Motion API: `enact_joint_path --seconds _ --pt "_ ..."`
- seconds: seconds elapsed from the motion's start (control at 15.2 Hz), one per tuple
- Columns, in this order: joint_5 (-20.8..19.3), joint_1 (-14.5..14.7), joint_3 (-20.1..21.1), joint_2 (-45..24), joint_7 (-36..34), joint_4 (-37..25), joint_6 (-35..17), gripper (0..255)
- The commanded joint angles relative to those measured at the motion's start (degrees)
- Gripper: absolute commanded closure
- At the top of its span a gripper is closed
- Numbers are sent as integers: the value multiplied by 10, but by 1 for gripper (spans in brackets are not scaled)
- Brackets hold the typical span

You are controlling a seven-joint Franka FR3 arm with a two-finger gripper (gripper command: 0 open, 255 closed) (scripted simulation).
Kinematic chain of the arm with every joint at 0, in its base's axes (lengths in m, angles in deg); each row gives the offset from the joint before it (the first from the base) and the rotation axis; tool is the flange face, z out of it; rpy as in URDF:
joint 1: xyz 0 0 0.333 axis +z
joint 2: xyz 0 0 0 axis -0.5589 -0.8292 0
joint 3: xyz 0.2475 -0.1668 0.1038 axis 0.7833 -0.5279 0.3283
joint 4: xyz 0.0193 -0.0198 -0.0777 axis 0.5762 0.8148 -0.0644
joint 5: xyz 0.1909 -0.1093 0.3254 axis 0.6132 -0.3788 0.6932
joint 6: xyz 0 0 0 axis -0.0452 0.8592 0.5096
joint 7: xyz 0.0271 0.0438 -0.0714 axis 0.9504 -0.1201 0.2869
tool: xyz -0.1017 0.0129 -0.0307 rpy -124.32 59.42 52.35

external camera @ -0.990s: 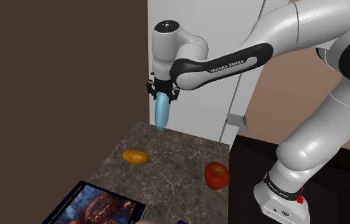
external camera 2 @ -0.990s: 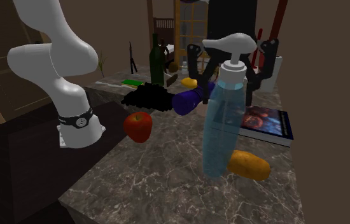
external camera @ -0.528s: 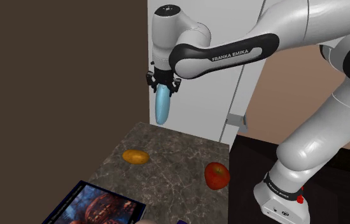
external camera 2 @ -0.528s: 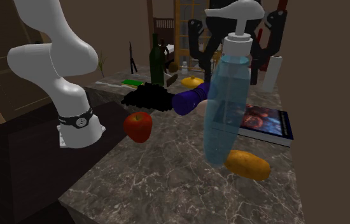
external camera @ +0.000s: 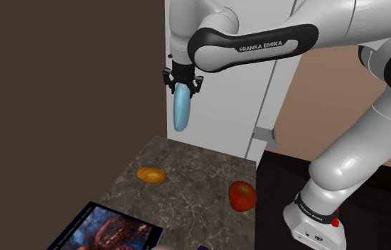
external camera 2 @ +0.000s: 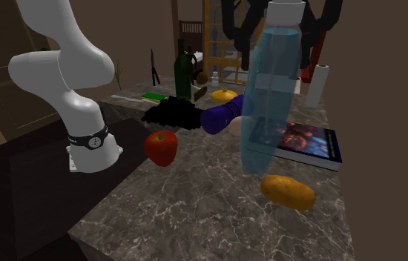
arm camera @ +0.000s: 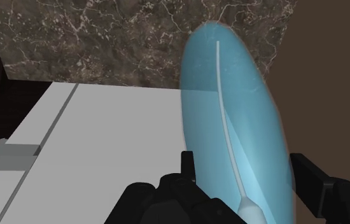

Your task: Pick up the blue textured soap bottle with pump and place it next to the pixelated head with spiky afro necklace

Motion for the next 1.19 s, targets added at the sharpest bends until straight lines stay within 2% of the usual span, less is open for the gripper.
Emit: enact_joint_path --seconds 0.0,1.12 --pt "2 0 0 1 5 -15 15 255" --pt "-15 3 13 -33 30 -173 148 255"
